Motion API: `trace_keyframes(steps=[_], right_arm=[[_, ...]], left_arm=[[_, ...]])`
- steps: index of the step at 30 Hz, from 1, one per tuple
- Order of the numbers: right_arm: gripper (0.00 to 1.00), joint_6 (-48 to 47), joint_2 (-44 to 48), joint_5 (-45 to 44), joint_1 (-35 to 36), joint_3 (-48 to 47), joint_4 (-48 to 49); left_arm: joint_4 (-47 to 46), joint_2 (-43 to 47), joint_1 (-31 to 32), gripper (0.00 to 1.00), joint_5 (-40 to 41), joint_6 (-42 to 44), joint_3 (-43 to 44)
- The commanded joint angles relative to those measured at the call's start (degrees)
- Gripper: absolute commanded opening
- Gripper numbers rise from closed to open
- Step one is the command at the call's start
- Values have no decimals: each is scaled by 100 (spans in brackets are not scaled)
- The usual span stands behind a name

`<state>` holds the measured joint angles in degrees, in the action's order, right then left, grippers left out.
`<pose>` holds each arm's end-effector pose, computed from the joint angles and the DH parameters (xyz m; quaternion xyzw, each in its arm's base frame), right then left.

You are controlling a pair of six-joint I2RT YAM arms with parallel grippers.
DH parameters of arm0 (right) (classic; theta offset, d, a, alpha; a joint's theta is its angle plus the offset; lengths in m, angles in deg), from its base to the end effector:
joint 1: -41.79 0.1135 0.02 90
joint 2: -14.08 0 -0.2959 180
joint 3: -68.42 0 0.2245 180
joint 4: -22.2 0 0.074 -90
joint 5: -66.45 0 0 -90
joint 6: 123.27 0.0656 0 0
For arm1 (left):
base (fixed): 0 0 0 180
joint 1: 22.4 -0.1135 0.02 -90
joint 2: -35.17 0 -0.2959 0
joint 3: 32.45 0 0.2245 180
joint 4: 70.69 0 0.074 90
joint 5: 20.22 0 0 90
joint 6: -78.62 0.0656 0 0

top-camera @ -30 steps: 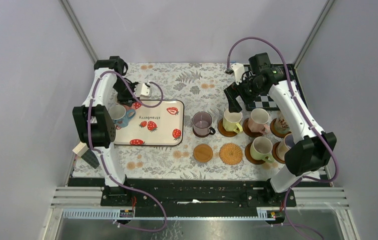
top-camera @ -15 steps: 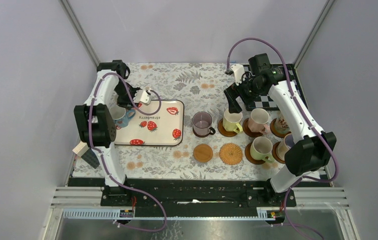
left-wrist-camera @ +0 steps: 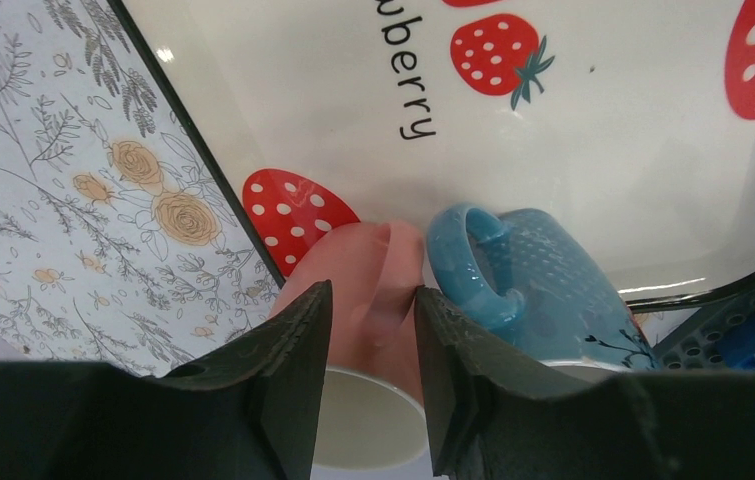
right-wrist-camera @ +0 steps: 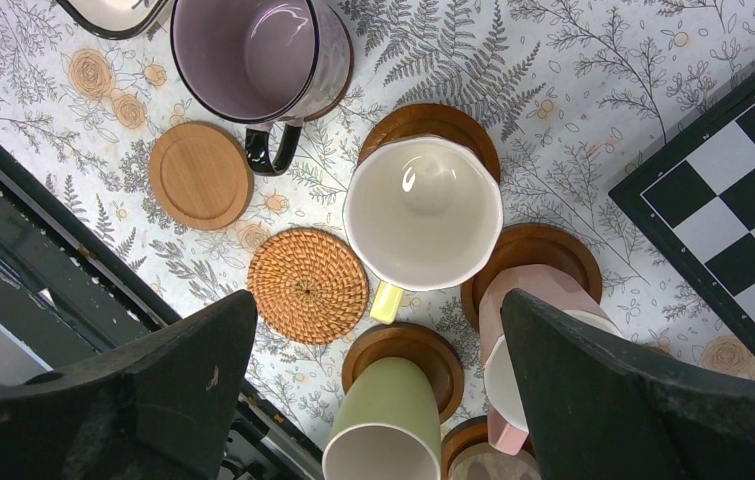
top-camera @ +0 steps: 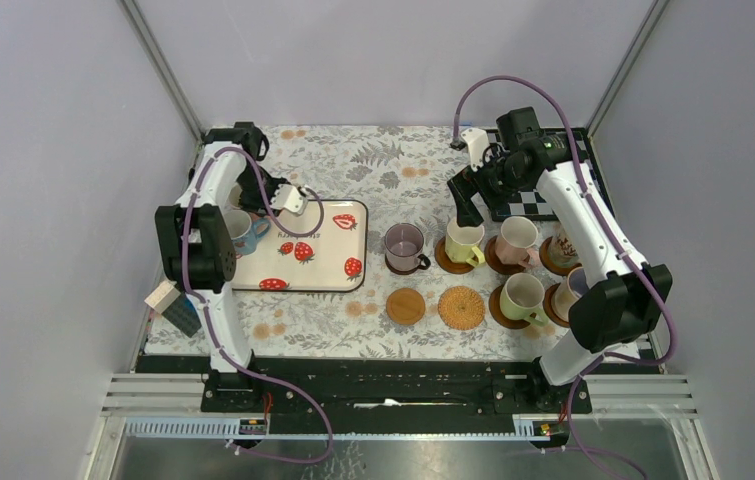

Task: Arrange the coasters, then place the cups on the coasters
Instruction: Move the cup to the tray.

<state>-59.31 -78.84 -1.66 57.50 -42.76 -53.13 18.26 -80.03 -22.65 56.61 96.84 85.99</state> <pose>0.3030 0.1106 0.3662 -0.3858 0.8606 0.1563 0.2935 0.3805 -0.0133 0.2564 0.8055 0.5802 -0.0368 0.1147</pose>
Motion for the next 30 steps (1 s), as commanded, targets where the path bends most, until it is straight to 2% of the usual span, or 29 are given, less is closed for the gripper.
trace_keyframes(steps=[1,7,21,30], right_arm=[[100,82,288,-59,47,59,-85],[100,64,296,-71,47,77,-96],[100,42,403,-139,52,187,-42],[100,-15,474,-152,47,286,-32]], left_arm=[[-107,-47,-1,39,183,371,-10],[-191,-114,-1,33,157,378,55],[-328,82,834,11,-3,6,-54],[-105,453,1496,7,-234,-653,-379]])
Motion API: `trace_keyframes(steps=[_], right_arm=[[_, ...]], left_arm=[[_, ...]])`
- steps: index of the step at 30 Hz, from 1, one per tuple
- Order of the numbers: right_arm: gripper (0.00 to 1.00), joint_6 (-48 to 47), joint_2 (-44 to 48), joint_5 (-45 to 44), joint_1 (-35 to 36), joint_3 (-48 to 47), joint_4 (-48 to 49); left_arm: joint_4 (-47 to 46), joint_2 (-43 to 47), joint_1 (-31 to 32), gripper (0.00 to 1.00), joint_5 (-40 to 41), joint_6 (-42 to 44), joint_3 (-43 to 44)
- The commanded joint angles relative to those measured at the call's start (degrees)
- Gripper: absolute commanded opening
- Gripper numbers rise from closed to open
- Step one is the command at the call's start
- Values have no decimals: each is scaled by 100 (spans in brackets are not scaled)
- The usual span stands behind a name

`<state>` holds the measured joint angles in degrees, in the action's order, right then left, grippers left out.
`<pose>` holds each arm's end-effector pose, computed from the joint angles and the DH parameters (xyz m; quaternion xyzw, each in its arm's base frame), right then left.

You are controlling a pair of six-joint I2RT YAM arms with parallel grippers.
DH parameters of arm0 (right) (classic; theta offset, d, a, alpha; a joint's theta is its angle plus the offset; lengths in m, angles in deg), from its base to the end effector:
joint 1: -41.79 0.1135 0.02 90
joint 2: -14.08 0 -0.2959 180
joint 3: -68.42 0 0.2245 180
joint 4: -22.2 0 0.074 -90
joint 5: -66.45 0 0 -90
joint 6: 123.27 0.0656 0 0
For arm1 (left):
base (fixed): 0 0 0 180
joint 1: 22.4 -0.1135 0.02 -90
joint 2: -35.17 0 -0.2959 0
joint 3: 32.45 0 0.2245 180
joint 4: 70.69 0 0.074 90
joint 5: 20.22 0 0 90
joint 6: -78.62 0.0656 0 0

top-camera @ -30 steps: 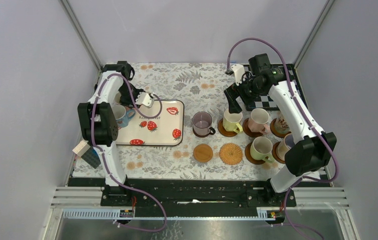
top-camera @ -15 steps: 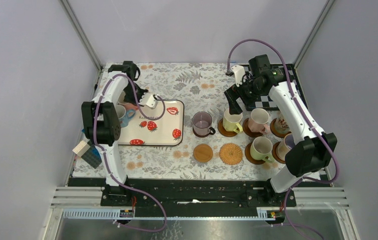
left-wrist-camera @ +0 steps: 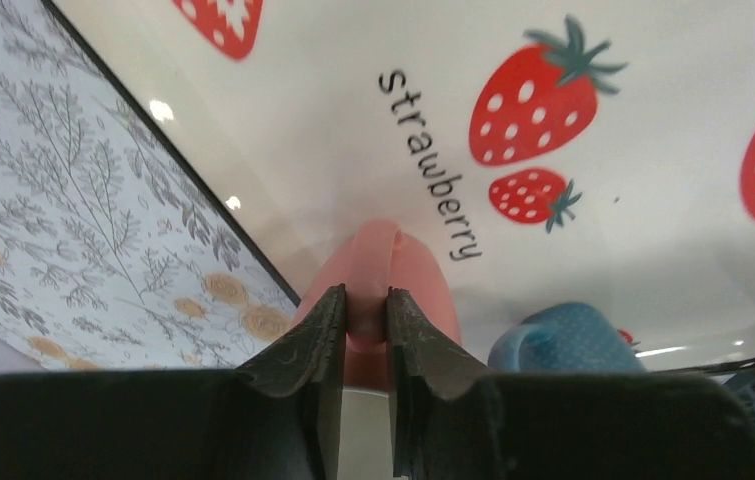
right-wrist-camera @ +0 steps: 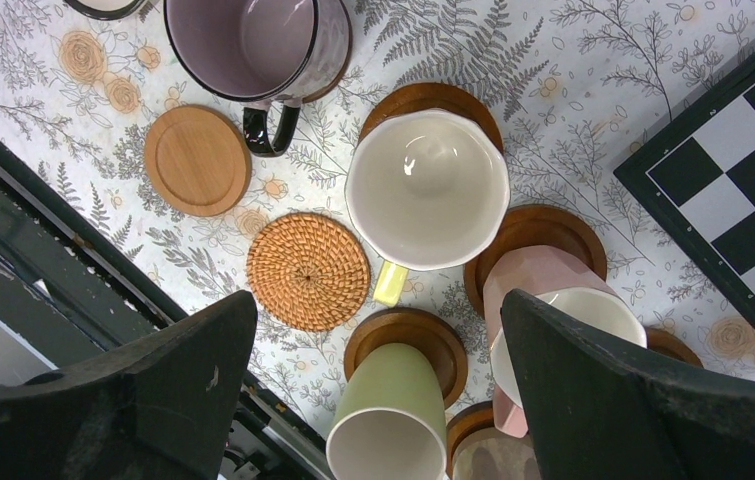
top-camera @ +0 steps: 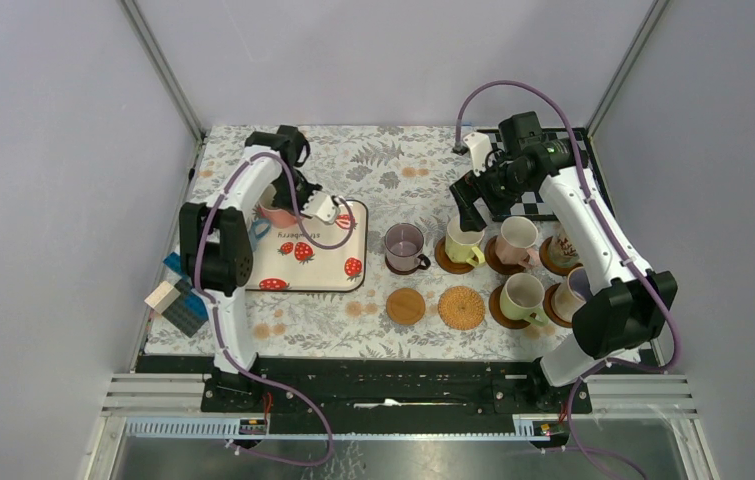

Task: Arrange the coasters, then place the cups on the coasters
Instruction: Move the cup to the tray.

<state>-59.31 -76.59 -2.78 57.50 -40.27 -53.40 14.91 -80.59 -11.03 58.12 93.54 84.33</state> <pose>0.2916 0.1062 0.3646 -0.3836 0.8646 0.1477 0.2891 0.3759 -0.0891 0.2464 0.8466 0.5204 -0.0352 0.1061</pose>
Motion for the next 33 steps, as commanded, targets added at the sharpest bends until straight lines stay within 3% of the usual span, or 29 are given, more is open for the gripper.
trace_keyframes(steps=[1,14,21,23,28,33], right_arm=[[100,-20,256,-39,47,42,-5],[100,-36,308,-6,47,105,-74],[100,-97,310,-12,47,73,-185],[100,-82,297,-10,51,68,-167],[100,-41,258,2,47,56,-143],[100,-32,91,21,47,-199,-100]], left_arm=[[225,571,439,7,-399,-434,-274],[-156,1258,1685,12,-457,-1951,-1231],[-226,1223,1954,16,-482,-2371,-1217],[-230,1223,1971,23,-495,-2400,-1208],[-237,1253,1974,51,-508,-2509,-1173],[-75,1239,1954,62,-668,-2838,-639]])
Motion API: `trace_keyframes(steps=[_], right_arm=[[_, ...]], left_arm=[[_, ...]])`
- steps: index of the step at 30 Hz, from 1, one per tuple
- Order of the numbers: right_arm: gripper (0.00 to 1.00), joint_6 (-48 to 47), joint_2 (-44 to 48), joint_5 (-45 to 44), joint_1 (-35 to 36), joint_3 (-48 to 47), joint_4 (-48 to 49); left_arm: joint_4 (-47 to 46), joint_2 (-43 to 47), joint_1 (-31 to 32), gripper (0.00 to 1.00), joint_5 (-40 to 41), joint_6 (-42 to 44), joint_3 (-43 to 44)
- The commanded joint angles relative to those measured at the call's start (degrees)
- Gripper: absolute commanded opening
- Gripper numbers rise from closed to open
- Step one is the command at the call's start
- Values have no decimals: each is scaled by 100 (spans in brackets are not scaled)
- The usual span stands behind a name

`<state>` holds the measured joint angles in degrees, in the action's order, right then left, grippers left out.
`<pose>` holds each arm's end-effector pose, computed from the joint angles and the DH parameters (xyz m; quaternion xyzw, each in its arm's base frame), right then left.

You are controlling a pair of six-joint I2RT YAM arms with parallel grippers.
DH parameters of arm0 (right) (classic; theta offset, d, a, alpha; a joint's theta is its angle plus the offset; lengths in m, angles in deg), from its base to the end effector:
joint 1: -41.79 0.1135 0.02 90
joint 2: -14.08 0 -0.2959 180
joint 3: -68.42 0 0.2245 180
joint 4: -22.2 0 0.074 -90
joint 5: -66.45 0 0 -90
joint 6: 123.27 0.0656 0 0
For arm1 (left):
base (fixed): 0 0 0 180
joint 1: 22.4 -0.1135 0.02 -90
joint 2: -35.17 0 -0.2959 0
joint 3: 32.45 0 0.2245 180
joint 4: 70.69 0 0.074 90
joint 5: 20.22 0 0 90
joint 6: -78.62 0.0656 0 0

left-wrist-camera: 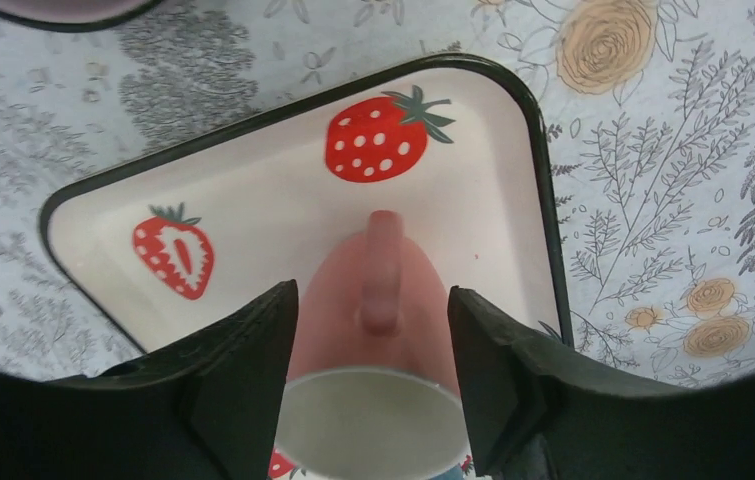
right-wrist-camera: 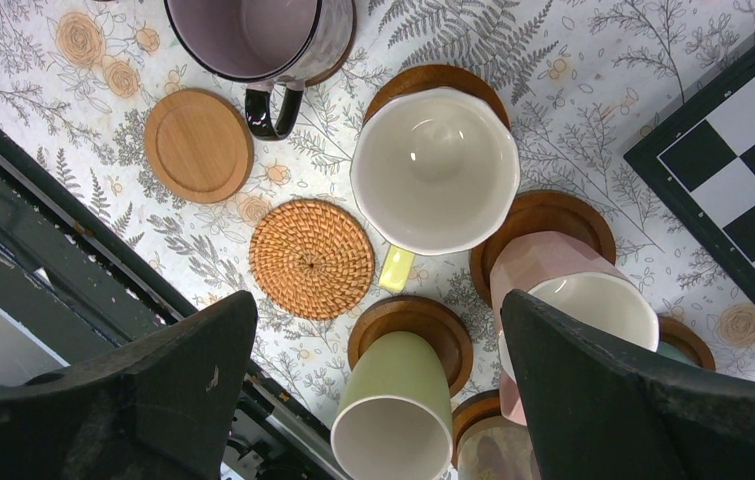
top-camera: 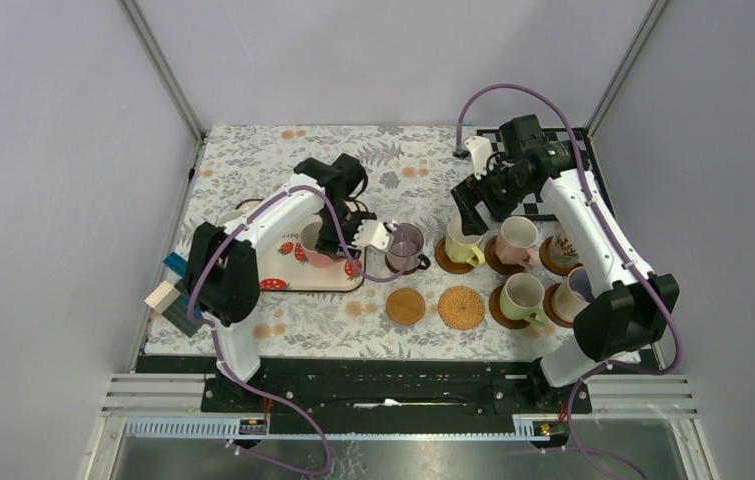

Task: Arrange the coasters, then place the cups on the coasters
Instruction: Move the cup to the tray, then pick up the cup from the tray.

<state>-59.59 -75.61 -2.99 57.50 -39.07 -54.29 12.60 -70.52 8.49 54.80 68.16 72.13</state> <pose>0.2850 0.1041 0.3623 -0.3847 0.8672 0.1466 0.2803 0.2813 -0.1880 0.2573 0.8170 0.5597 -0.0987 0.0978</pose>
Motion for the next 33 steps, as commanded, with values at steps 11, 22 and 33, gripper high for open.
trace_keyframes(steps=[11,22,33], right_arm=[[100,8,-953,44,362,-1597,113],[99,717,-2790,385,1431,-3850,146],[95,342,-3623,81,2674,-3859,347]], left_arm=[[-26,108,-1002,99,-1252,-2553,2478],[-2200,789,-3037,99,-1198,-7349,2429],[-2452,1687,-3973,99,-321,-8566,1309]])
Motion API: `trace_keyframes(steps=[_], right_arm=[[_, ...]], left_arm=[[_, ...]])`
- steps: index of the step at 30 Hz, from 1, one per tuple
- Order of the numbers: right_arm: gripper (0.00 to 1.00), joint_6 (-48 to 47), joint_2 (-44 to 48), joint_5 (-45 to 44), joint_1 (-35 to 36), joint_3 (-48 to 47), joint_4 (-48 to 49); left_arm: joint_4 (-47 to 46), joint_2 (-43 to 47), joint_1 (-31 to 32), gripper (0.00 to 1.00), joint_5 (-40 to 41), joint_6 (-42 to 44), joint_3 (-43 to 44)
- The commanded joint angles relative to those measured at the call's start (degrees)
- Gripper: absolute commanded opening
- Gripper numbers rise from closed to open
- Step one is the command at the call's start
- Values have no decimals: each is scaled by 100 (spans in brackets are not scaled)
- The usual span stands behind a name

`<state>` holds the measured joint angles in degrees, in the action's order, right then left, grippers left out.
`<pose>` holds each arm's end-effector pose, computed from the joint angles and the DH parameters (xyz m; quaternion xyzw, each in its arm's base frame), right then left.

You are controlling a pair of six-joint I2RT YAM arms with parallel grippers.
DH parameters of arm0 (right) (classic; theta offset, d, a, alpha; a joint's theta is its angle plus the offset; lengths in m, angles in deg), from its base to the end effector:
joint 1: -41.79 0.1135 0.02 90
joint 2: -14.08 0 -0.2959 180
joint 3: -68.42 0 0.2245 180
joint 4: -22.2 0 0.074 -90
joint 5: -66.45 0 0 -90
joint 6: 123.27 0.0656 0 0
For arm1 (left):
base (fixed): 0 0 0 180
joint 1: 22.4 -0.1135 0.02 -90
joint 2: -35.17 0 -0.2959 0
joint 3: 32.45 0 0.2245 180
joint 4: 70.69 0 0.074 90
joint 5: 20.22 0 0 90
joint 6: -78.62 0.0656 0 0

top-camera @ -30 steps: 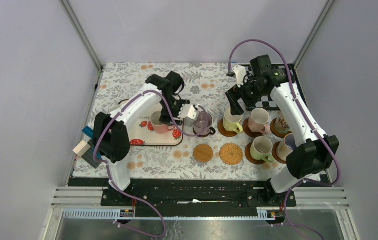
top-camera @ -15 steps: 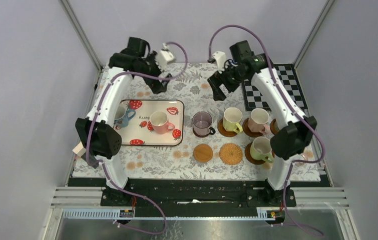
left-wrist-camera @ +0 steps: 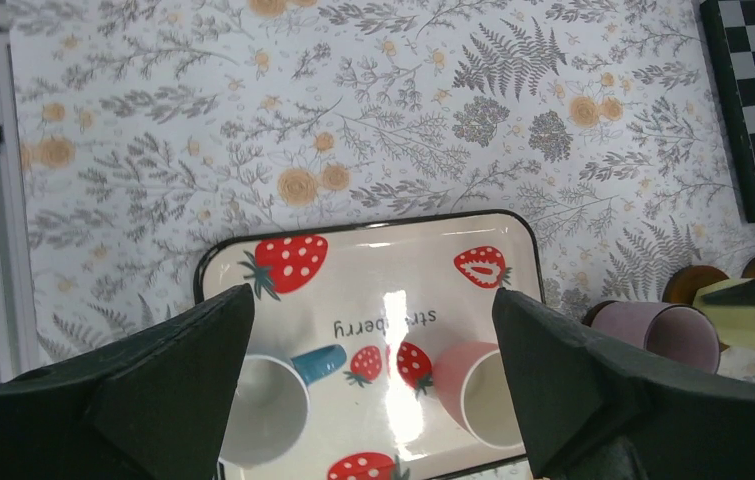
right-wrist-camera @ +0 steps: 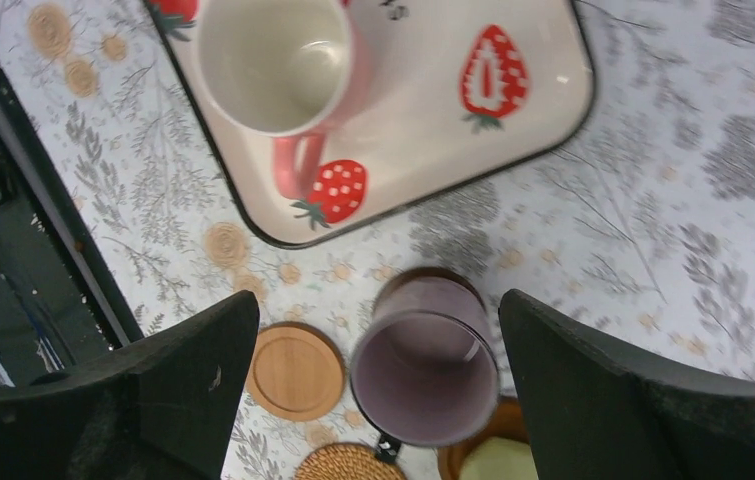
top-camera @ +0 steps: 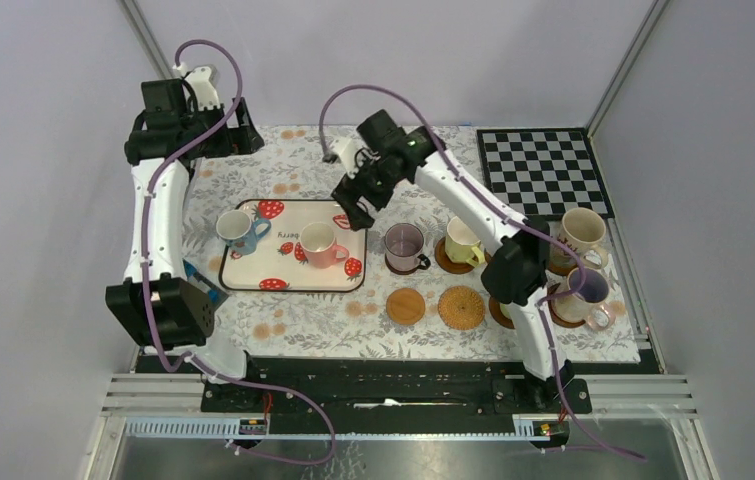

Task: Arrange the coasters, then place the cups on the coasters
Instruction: Pick up the cup from the tray.

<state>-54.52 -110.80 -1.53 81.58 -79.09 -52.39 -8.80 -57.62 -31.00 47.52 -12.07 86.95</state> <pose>0.3527 0.3258 0.3364 -0.5249 0.7678 0.2297 0.2866 0.3449 0.0270 0.4318 0.0179 0.8758 -0.1399 0.4617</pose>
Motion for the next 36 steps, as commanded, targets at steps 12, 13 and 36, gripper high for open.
trace_keyframes(steps=[12,13,36], right_arm=[[81,-151,-622,-317,883,374,812],[80,-151,-668,-366,932,381,863],[32,297,-768,-1288,1359,1055,1760]], left_arm=[[-324,923,-210,99,552,-678,-817],[-324,938,-212,99,589,-678,-822],[-399,914,-361,99,863,-918,-924]])
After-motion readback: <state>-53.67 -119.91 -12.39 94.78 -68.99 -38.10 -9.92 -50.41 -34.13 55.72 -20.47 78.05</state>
